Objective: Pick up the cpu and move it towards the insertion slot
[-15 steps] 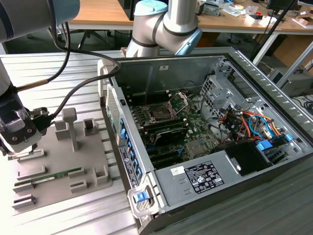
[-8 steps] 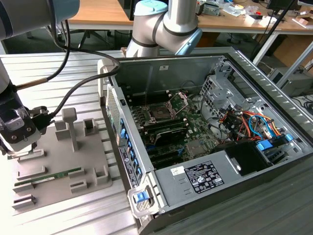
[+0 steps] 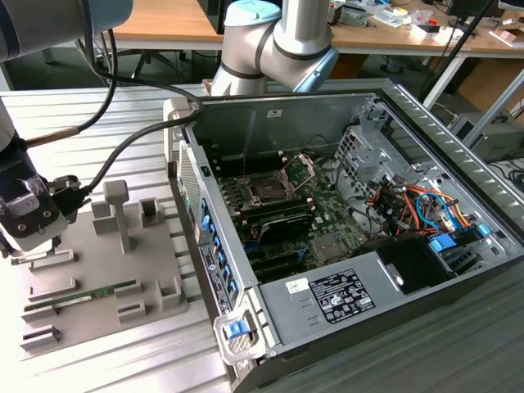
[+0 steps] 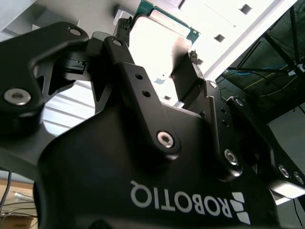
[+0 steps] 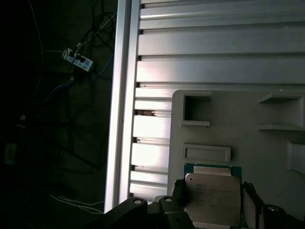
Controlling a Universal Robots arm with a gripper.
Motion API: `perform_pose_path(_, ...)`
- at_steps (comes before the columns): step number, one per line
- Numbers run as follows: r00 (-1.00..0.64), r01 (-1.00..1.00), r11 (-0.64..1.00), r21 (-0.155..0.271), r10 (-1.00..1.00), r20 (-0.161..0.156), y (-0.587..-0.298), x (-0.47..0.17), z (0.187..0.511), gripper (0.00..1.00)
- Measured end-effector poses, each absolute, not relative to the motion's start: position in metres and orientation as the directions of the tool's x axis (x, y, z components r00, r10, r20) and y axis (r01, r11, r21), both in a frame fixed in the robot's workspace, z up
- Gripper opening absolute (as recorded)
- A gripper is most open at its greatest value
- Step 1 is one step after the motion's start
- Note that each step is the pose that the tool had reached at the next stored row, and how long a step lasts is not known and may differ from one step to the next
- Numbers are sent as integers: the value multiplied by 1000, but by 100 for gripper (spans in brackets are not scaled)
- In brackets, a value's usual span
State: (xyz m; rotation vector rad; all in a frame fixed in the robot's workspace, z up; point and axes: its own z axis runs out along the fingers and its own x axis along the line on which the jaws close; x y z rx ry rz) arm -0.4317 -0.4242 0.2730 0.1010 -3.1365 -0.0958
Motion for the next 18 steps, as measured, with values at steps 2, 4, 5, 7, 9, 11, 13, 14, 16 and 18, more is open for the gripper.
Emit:
perform_pose_path(2,-998,-64,996,61,-64,0,-424,-432,274,55)
perform_pose_path(4,-998,-64,996,61,-64,0,-424,-432,274,55)
perform_pose_path(5,-998,-64,996,61,-64,0,-424,-432,275,55)
perform_pose_path(7,-998,-64,996,61,-64,0,-424,-432,276,55)
perform_pose_path(9,-998,-64,996,61,-64,0,-424,-432,277,55)
perform_pose_path(11,-998,-64,996,61,-64,0,-424,-432,278,55)
perform_pose_path(13,-998,-64,996,61,-64,0,-424,-432,279,55)
perform_pose_path(14,-998,-64,996,61,-64,0,-424,-432,279,55)
perform_pose_path(16,-998,-64,996,61,-64,0,-424,-432,280,55)
perform_pose_path(18,-998,-64,996,61,-64,0,-424,-432,281,55)
